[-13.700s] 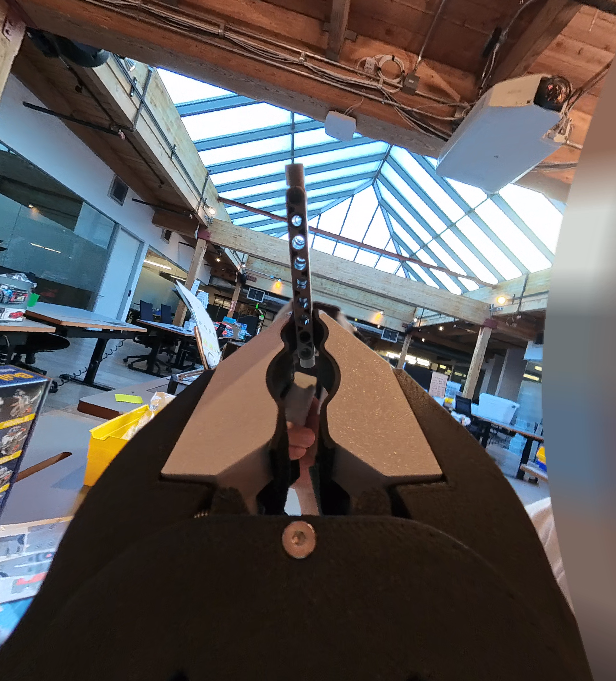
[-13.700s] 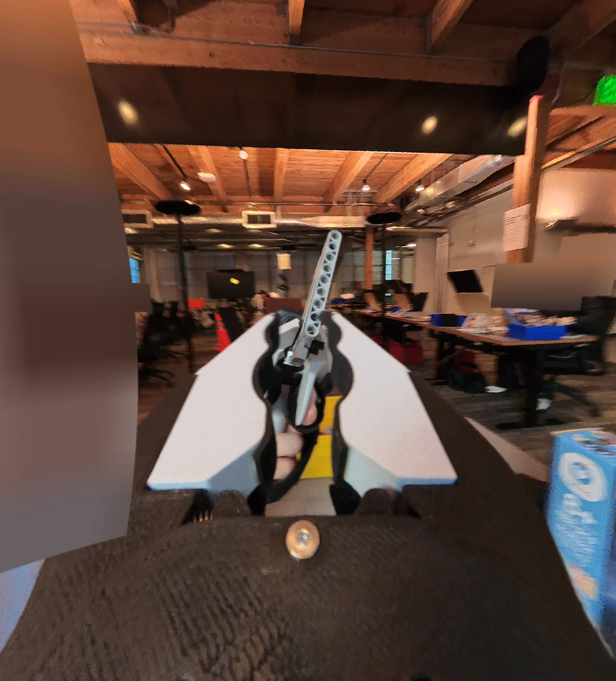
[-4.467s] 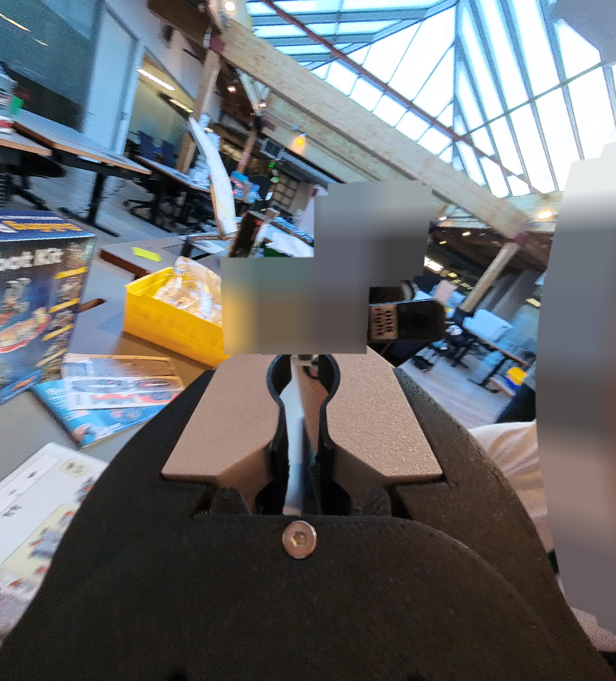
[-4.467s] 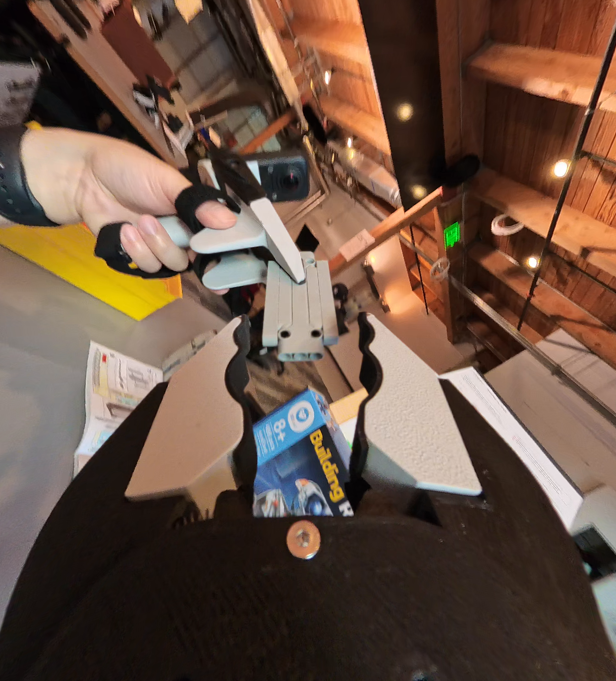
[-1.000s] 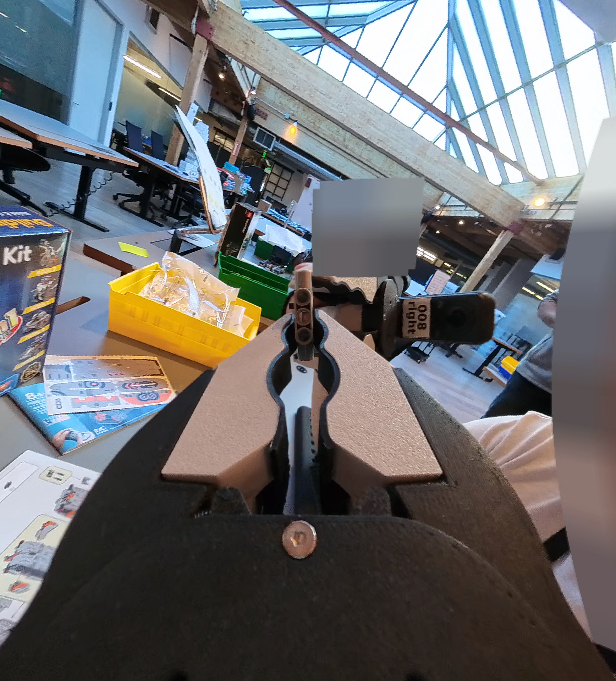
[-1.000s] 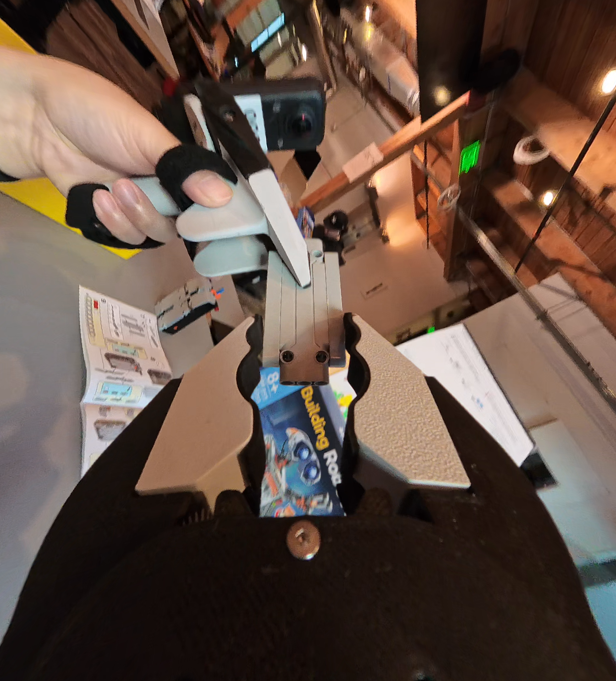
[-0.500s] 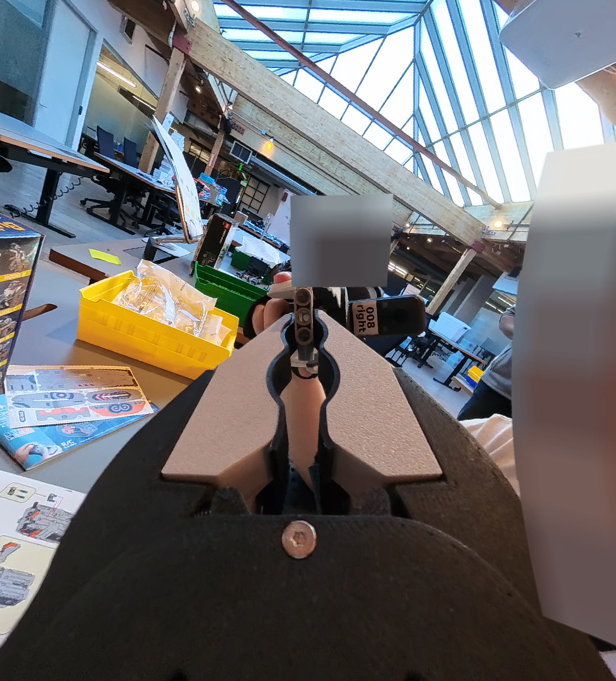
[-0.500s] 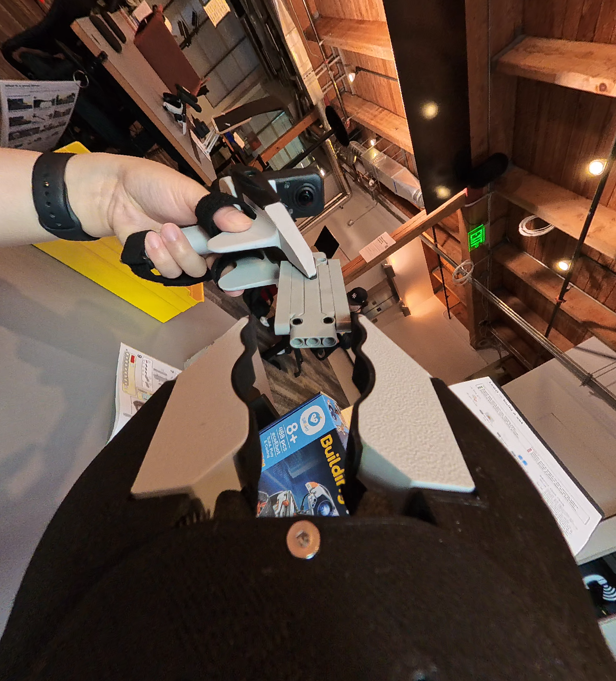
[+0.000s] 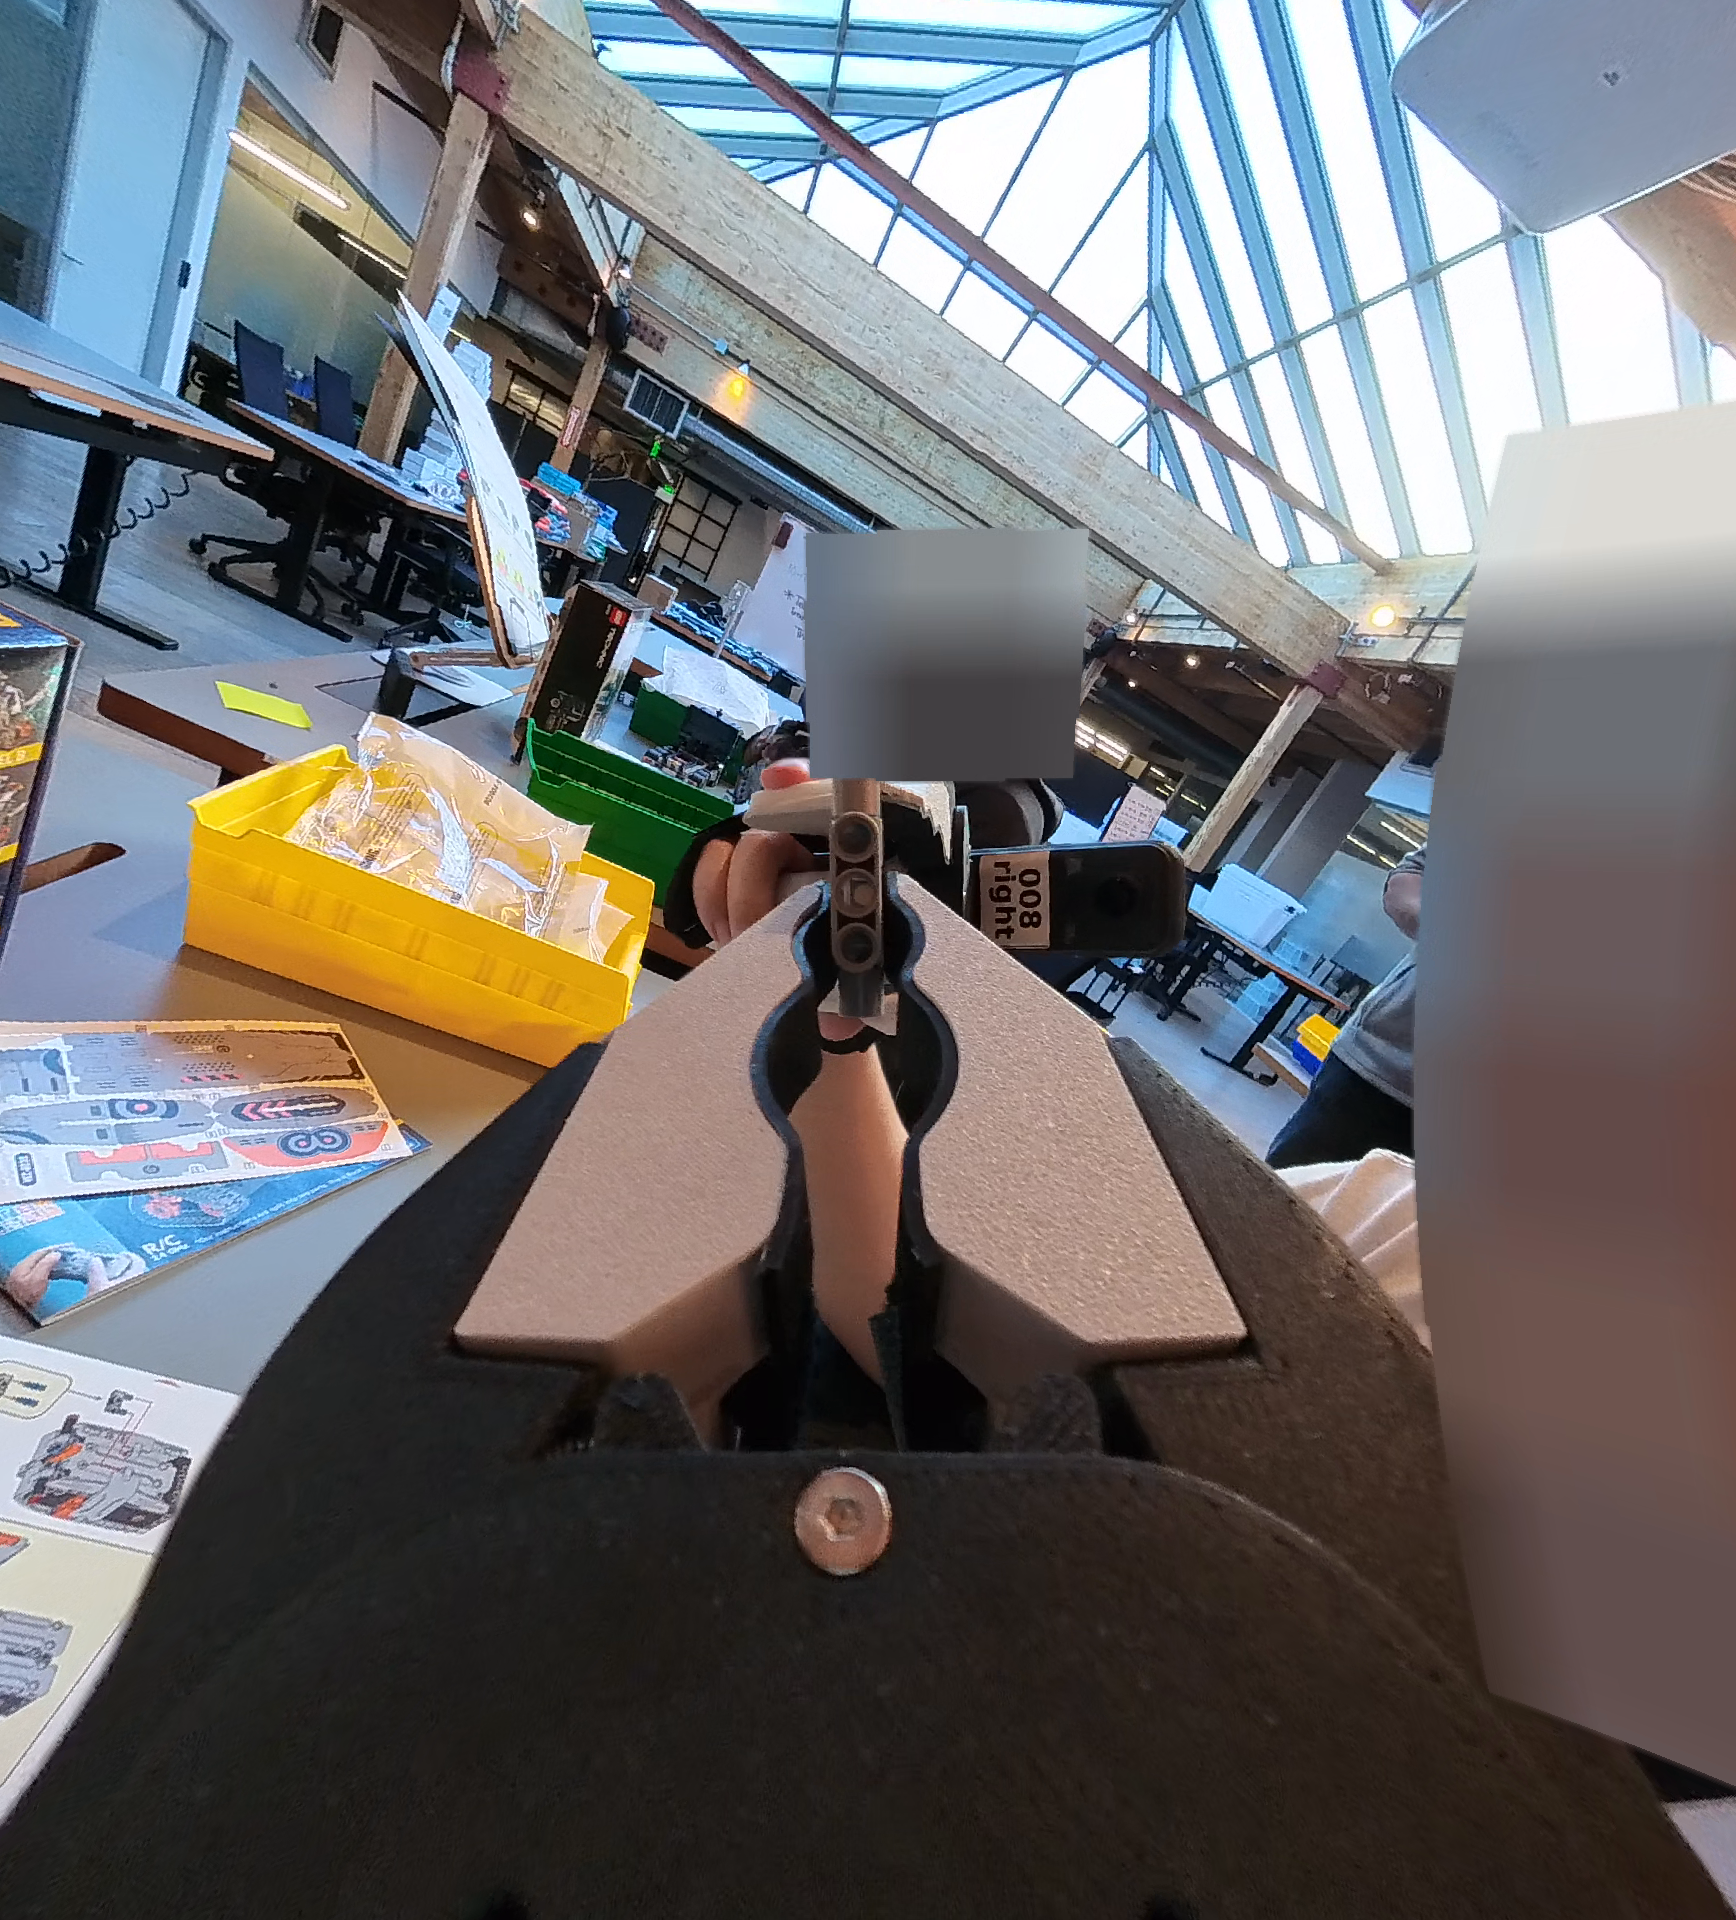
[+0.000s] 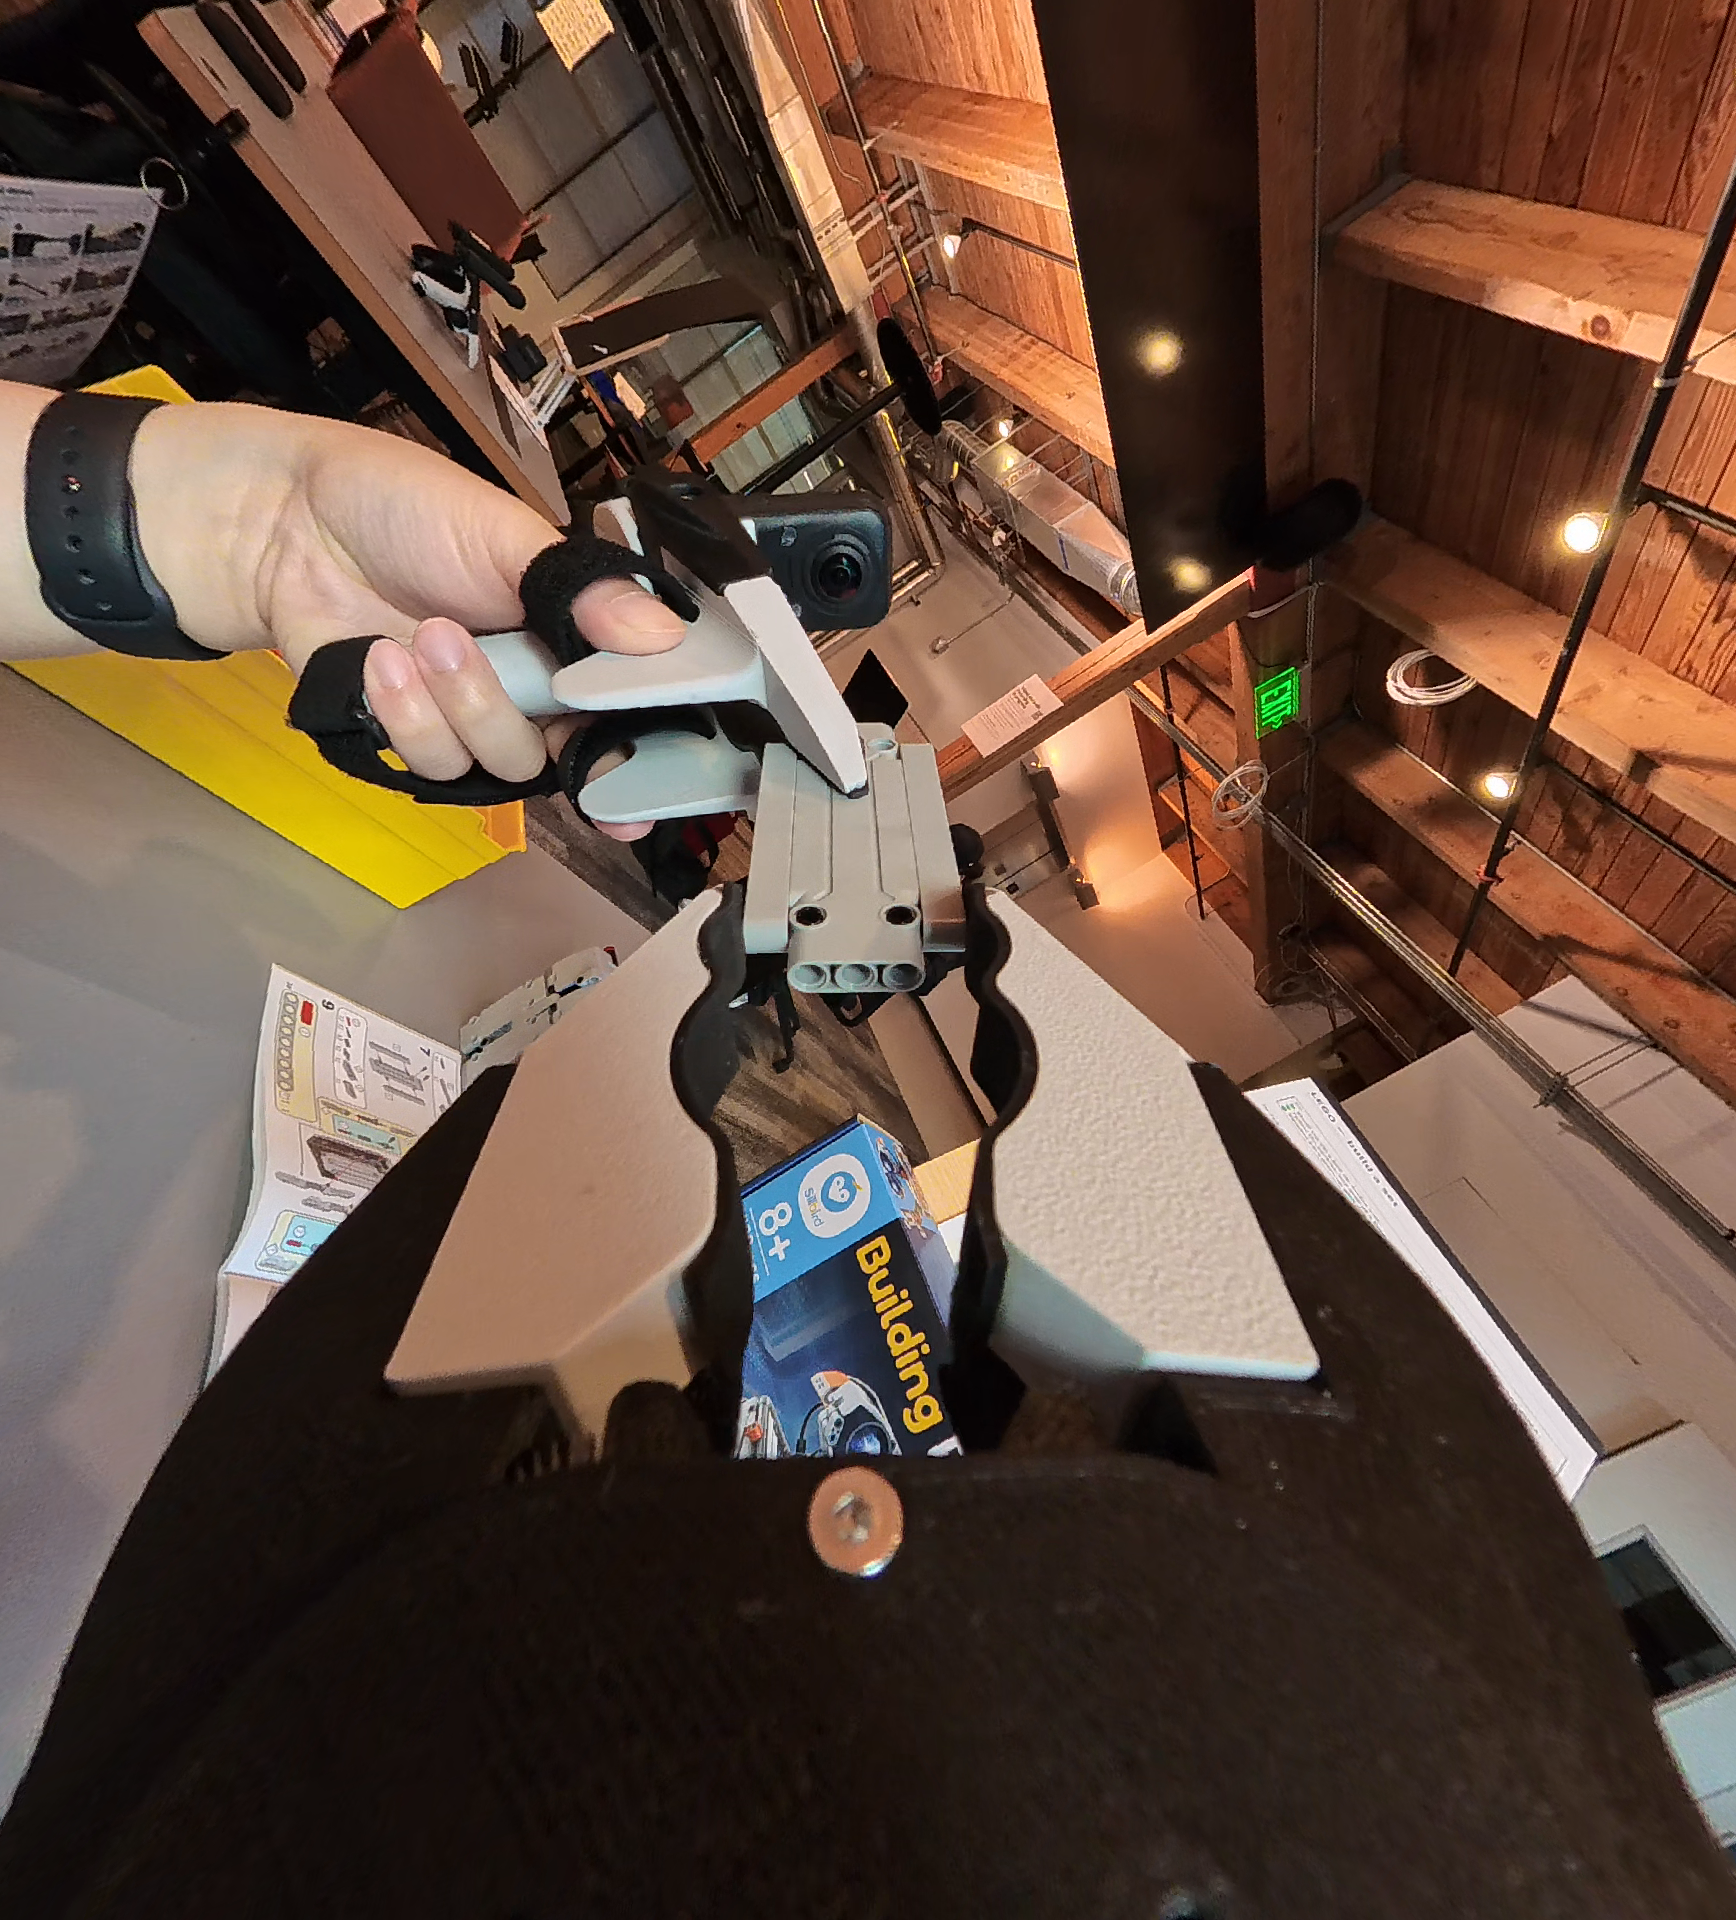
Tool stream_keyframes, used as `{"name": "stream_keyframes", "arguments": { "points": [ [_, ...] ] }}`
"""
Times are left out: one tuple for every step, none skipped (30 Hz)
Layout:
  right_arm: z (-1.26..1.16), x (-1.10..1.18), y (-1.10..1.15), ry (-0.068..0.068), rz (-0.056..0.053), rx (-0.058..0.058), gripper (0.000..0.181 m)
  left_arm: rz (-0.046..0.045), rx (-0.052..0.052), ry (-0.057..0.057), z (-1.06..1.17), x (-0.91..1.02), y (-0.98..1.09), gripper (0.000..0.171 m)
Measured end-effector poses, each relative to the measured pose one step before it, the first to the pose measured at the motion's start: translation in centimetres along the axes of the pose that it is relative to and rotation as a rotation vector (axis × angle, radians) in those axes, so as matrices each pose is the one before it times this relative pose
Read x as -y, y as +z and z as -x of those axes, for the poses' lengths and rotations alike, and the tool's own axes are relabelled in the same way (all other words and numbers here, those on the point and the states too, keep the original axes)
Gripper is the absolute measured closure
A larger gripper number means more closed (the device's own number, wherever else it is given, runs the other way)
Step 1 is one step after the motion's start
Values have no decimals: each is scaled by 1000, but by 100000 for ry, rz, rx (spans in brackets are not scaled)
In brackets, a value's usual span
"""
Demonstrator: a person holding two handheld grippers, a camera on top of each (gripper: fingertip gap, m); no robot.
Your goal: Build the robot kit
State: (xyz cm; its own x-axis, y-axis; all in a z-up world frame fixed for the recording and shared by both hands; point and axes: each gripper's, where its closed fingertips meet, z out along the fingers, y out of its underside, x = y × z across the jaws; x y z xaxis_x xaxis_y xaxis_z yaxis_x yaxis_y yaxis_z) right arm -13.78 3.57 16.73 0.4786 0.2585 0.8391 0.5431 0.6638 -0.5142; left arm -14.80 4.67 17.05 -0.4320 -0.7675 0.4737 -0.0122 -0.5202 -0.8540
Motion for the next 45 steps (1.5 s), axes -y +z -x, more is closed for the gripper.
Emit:
{"name": "stream_keyframes", "arguments": {
  "points": [
    [-10,-6,-29,737,344,148,140,35,-58,13,-11,-10,10,167],
    [7,92,-55,461,-138,191,140,69,-315,-66,-56,-11,32,167],
    [-1,194,-82,-364,-712,28,141,72,-890,-375,-136,-23,32,167],
    [26,30,-65,932,274,686,141,211,-480,-352,-80,-48,35,167],
    [6,-65,-64,784,846,621,141,303,185,97,8,-59,36,167],
    [-11,-15,-44,-279,9,101,141,21,31,-2,-5,-18,37,167],
    [-5,-152,-18,377,790,432,141,144,518,24,81,-38,31,167],
    [-73,-57,26,466,124,-272,140,-295,447,324,73,36,15,167],
    [-94,62,102,1307,-745,-411,140,-960,-178,-105,-3,148,-14,167],
    [-27,-92,159,2379,603,559,140,-577,319,-67,74,110,-88,167],
    [-27,-313,151,440,2603,-145,139,-250,1378,617,201,68,-90,167],
    [-205,-233,117,-2727,2905,-2307,136,-482,2352,1059,295,77,-53,167],
    [-84,-40,135,-3047,2111,-1761,131,137,2848,1550,343,-13,-10,167],
    [95,-198,217,-828,3546,21,130,963,1492,1303,128,-143,75,167],
    [136,-199,224,-49,3576,403,130,588,-490,268,-134,-112,109,167],
    [161,179,139,-549,489,131,133,74,-287,-244,-69,-54,118,167],
    [41,152,83,-478,258,-331,139,389,645,351,82,-103,125,167],
    [3,4,42,-275,1019,-254,140,300,575,429,74,-85,100,167],
    [-42,26,13,-315,403,-465,141,-360,-85,-247,-4,29,26,167],
    [35,28,18,-171,211,137,141,5,-256,-330,-25,10,-24,167],
    [63,-42,16,-150,563,318,141,374,118,89,31,-47,-30,167],
    [34,-15,23,-666,317,-91,141,209,224,170,14,-8,-25,167],
    [52,-53,15,-346,534,161,141,267,366,110,33,-29,-9,167],
    [49,-117,-9,585,921,644,141,482,533,220,72,-73,5,167],
    [27,-59,-78,516,470,527,142,397,216,127,31,-74,50,167],
    [41,-61,-111,-724,153,466,142,398,-77,-159,-11,-91,75,167],
    [24,-136,-97,-749,640,530,142,542,205,-54,41,-115,106,167],
    [2,-186,-43,259,833,514,142,140,688,255,92,-73,106,167],
    [-22,-182,-6,1027,707,516,142,-31,886,319,132,-30,103,167],
    [-75,-36,28,1317,-369,40,142,-383,440,204,67,22,52,167],
    [-101,-26,101,2202,-16,68,142,-836,379,45,61,117,4,167],
    [-65,-117,150,1671,1346,-91,141,-725,974,451,137,110,-25,167],
    [-107,-40,133,-874,1555,-1447,141,-514,1060,981,82,93,-15,167],
    [-280,227,124,-2073,355,-3125,133,305,356,875,-72,-41,37,167],
    [-17,199,142,-941,810,-1215,126,1191,34,731,-130,-191,142,167],
    [205,10,136,119,2037,664,126,797,142,967,-147,-158,196,167],
    [-69,5,94,-367,1682,-1087,127,280,218,841,-131,-105,207,167],
    [18,100,22,-1165,546,-628,129,785,256,717,-96,-173,222,167],
    [304,25,-8,-871,720,1351,138,83,469,867,-55,-56,155,167],
    [-12,-64,39,-465,1039,-412,140,-657,801,607,23,79,44,167],
    [27,-62,52,-713,813,-372,140,-32,858,625,57,14,2,167],
    [92,-104,20,-1276,652,91,140,739,805,736,68,-93,-15,167],
    [71,-32,-8,-988,-72,105,141,705,469,524,28,-89,-19,167],
    [78,-112,-14,-332,113,627,141,596,398,163,41,-89,17,167],
    [80,-215,6,463,681,1152,141,640,719,349,101,-120,65,167]
  ]
}}
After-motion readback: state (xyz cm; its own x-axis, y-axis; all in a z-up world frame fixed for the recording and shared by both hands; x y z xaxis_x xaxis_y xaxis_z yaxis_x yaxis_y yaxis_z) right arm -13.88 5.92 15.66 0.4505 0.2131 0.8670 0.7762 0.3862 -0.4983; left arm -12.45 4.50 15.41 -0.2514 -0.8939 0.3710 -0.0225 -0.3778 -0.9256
